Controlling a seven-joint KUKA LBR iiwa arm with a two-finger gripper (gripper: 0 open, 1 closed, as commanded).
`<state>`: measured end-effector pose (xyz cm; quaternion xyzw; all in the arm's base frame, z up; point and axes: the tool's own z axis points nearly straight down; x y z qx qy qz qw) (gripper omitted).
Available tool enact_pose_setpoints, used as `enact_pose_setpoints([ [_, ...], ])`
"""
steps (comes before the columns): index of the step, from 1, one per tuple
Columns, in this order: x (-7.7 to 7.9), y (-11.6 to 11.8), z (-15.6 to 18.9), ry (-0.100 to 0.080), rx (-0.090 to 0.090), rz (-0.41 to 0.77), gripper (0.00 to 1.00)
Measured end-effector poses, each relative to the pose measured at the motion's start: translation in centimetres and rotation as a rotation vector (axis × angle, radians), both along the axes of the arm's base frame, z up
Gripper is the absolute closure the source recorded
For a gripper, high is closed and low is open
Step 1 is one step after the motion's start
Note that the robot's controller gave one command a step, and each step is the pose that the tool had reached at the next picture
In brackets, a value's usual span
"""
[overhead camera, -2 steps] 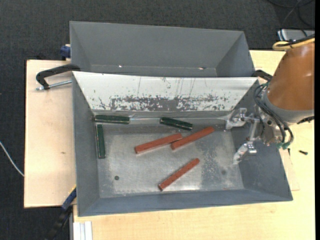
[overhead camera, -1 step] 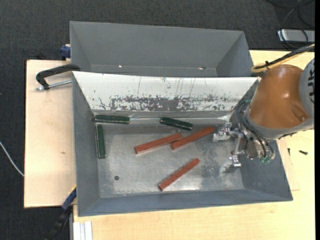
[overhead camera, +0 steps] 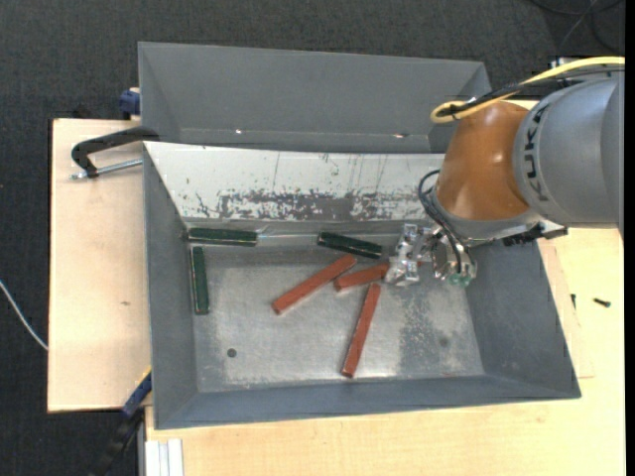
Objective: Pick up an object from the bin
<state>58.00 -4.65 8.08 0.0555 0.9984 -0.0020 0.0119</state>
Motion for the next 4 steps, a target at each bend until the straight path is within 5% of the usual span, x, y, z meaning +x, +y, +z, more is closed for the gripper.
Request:
enact_pose_setpoints([
  [1,-0.6,0.5,-0.4,0.028,0.009,0.005,0.0],
  [2,-0.6,0.5,-0.4,0.027,0.009,0.005,0.0],
  [3,-1.7,1.8,-0.1,0.019,-0.006,0.187,0.0],
  [4,0.8,7.9,-0.5,0.052,-0.011,0.359,0.0],
])
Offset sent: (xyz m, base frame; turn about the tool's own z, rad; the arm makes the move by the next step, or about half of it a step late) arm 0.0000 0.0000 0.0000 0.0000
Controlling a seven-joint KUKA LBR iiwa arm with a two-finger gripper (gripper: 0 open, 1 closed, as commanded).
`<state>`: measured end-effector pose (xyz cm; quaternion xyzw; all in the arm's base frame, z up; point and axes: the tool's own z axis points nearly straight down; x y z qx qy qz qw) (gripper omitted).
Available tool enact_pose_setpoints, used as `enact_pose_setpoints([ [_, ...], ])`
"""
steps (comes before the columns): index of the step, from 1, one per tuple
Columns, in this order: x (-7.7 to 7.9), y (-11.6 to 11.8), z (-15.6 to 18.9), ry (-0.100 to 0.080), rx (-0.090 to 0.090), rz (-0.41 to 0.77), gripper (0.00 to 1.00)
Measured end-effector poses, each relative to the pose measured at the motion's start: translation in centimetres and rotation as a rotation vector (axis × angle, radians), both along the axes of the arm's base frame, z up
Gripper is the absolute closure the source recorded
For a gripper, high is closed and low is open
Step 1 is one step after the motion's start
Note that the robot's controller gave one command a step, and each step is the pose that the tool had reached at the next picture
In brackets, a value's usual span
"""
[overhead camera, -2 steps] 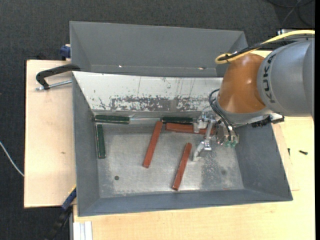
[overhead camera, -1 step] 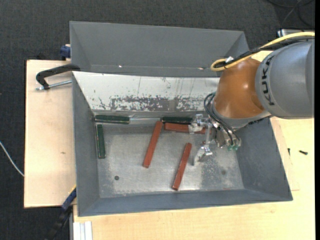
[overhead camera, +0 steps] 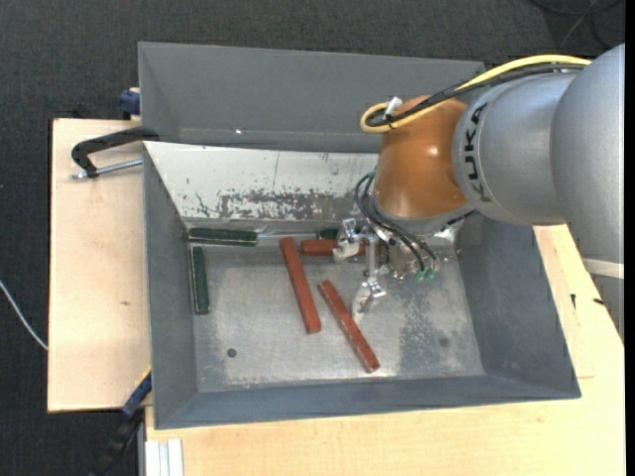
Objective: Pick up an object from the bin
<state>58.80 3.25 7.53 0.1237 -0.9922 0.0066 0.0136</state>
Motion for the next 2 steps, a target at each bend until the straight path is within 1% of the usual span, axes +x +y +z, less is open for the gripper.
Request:
enact_pose_setpoints([
  [1,0.1,0.8,0.1,0.002,-0.001,0.047,0.0],
  [2,-1.7,2.0,0.9,-0.023,0.021,0.355,0.0],
])
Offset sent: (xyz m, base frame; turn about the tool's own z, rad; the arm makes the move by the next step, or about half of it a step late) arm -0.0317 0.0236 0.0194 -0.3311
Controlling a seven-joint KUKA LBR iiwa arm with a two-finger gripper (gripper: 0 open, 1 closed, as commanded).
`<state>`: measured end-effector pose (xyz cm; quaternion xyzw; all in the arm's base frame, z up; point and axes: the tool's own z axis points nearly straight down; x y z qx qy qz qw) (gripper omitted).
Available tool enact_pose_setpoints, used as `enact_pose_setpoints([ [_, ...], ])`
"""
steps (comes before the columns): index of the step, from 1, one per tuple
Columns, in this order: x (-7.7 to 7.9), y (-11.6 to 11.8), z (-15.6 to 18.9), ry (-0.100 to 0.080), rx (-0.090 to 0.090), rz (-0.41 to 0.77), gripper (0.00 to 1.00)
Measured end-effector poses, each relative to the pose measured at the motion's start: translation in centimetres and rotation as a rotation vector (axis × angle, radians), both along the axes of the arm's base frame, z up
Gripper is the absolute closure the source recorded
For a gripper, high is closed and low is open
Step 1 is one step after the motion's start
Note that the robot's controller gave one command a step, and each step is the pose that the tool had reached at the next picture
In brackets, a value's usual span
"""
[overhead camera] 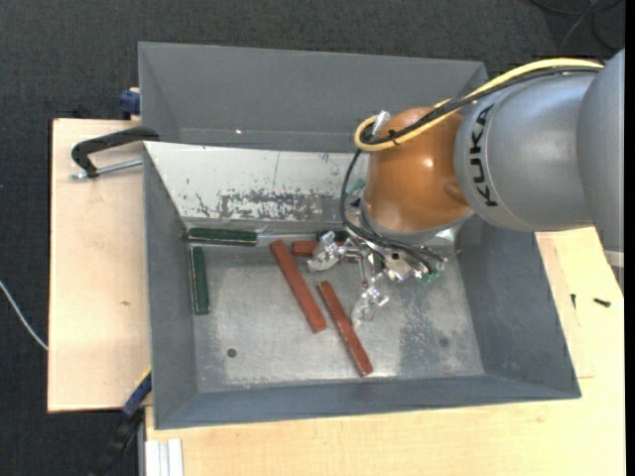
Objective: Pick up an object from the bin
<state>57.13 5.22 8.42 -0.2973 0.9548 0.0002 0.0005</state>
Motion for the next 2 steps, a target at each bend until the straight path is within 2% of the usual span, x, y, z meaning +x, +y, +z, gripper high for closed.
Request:
enact_pose_setpoints([
  [1,-5.3,4.9,0.9,-0.001,0.0,-0.023,0.0],
  [2,-2.4,-0.5,-0.8,0.008,0.004,0.441,1.0],
])
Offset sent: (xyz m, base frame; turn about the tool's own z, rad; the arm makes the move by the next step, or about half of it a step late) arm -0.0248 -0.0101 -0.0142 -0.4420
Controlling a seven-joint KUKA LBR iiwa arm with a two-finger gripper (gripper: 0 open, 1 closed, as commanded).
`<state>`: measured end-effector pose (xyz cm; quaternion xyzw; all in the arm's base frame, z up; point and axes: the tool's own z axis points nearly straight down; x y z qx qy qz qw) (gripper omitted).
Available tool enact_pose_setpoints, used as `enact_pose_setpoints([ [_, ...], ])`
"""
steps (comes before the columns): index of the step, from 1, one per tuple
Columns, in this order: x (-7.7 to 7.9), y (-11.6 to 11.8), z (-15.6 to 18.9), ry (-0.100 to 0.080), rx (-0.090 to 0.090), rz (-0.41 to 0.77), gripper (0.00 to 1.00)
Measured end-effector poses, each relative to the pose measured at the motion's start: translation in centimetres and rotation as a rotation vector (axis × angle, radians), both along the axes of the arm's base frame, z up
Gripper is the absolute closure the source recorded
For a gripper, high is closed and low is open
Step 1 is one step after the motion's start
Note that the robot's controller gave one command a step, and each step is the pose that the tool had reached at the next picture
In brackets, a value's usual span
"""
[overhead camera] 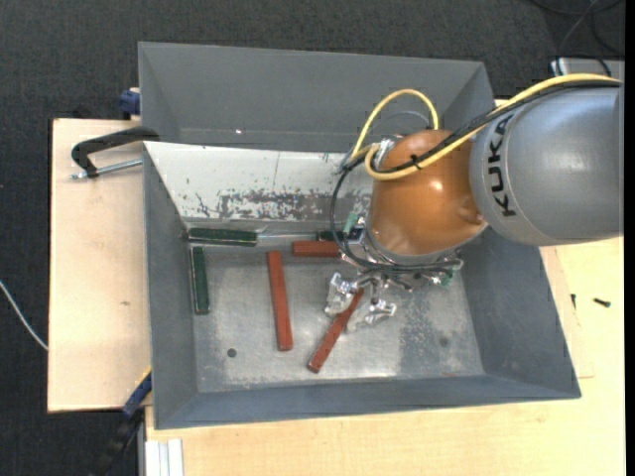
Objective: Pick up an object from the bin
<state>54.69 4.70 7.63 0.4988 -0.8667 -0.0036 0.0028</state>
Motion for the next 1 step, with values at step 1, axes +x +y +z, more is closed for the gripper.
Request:
enact_pose_setpoints([
  [1,0.03,-0.01,0.01,-0.001,0.0,0.0,1.0],
])
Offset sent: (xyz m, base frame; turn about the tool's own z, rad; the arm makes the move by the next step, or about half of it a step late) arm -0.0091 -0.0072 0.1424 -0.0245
